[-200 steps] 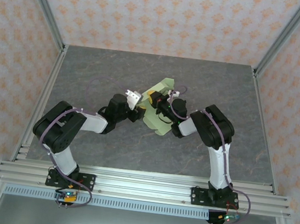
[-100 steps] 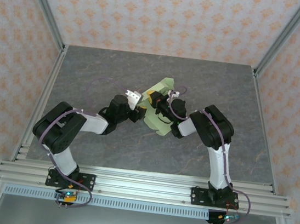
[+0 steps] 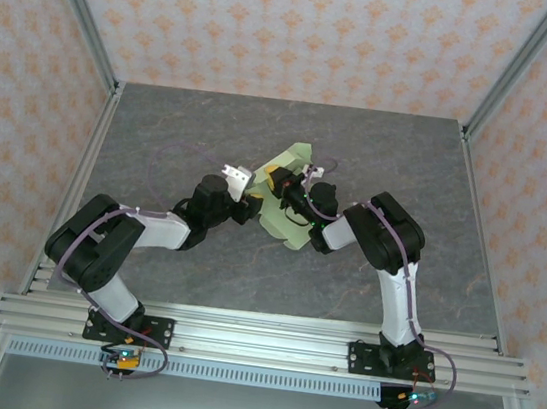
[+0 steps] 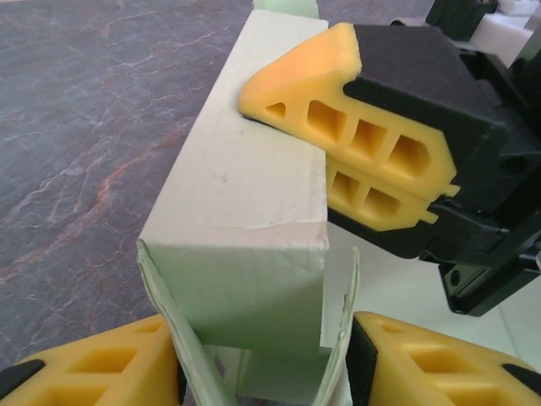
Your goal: Fold the paper box
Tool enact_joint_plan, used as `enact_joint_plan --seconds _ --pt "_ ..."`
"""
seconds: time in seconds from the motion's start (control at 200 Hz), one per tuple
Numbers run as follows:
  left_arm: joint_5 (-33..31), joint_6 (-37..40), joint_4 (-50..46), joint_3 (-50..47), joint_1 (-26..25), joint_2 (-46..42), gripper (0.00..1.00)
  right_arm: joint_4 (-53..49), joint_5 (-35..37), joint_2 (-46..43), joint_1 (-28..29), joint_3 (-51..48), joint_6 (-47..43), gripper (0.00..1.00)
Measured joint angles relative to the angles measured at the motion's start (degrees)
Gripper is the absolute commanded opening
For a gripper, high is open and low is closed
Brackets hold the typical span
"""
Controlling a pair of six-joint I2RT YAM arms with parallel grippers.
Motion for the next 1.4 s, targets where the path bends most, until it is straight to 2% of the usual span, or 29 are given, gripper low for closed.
enact_joint_plan --seconds 0.205,0.556,0.671,0.906,1.146,1.397 --pt "1.5 -3.3 3.5 0.0 -0.2 3.3 0.58 0.0 1.3 0.3 0.0 -0.7 0.0 0.00" --pt "-0.8 -7.9 9.2 -2.1 -2.1 5.5 0.60 0.1 2.1 1.7 0.4 -0.2 0.0 0.00" --pt "-1.6 -8.0 10.6 -5.1 -2.5 3.7 0.66 0.1 1.8 1.7 1.0 -0.2 0.0 0.00" --pt "-1.8 -6.9 9.5 -10.7 -4.3 -4.5 0.67 0.2 2.3 1.7 1.4 0.1 0.2 0.00" --pt "-5.2 -3.6 8.0 -10.9 -4.3 -7.9 0.54 0.2 2.9 1.7 1.4 0.9 1.3 0.00" --pt "-5.6 -2.1 8.7 -8.4 -4.3 -0.6 0.47 0.0 3.0 1.5 1.6 1.2 1.7 0.00"
